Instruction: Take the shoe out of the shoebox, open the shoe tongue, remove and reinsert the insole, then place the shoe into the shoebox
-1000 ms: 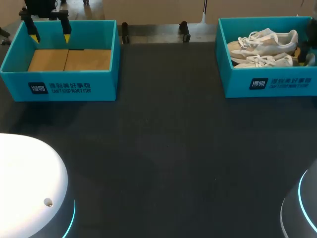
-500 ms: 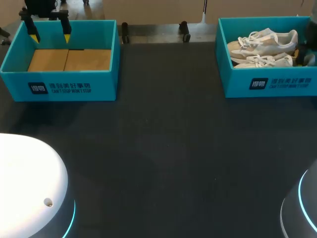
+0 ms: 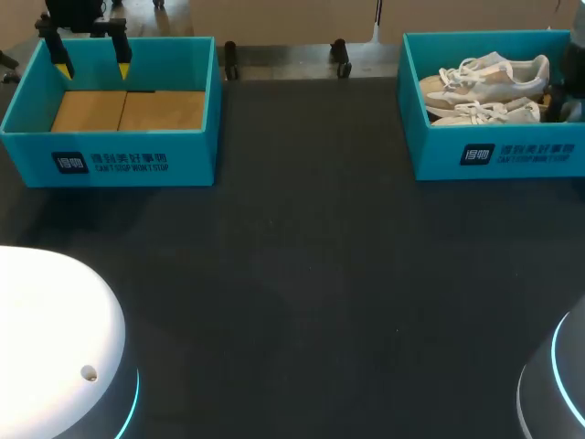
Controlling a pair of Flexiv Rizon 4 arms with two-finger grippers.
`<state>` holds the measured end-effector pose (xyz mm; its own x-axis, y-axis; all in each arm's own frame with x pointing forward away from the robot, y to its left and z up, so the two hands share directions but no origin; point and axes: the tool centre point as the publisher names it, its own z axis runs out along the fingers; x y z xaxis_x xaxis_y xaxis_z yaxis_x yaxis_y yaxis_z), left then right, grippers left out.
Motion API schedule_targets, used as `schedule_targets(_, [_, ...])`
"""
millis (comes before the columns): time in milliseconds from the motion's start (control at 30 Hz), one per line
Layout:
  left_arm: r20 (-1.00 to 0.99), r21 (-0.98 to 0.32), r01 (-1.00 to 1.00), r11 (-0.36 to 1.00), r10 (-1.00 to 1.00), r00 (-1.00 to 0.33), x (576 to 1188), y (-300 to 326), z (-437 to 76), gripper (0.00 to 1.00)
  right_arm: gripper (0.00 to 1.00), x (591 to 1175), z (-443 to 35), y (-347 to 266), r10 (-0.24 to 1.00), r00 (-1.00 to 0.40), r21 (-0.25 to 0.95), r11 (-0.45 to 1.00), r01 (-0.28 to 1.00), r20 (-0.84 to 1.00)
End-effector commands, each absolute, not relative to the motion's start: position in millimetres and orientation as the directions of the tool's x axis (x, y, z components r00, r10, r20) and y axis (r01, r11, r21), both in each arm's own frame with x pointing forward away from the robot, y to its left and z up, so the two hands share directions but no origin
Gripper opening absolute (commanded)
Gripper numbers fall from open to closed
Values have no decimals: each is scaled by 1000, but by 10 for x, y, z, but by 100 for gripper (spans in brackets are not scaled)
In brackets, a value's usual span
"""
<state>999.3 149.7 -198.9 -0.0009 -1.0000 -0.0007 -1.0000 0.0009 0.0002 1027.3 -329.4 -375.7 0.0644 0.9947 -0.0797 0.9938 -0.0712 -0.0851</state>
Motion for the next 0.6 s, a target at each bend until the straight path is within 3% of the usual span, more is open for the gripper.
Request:
schedule_targets(33, [-1,0,-1000,1,-1000,-1,9994,1498,-1992,100,55,10304,-3790,-3292,995,64,-94,-71,993,-81])
schedule_targets(267, [-1,0,-1000,1,-1000,-1,9994,1498,-1992,100,22,10311,-3835,-3286,995,63,-104,-72,992,-81])
schedule_targets(300, [-1,0,-1000,1,-1000,-1,9994,1498,-1992,100,4,10309,-3832,-3283,994,64,-106,-73,992,-86])
schedule_targets(333, [-1,0,-1000,1,-1000,-1,9994,1498,-1992,100,0,10307,-3828,-3281,994,66,-106,-75,992,-89])
schedule_targets(600, [-1,0,-1000,1,-1000,-1,9994,1498,-1992,100,0,10292,-3773,-3294,991,86,-97,-95,991,-99])
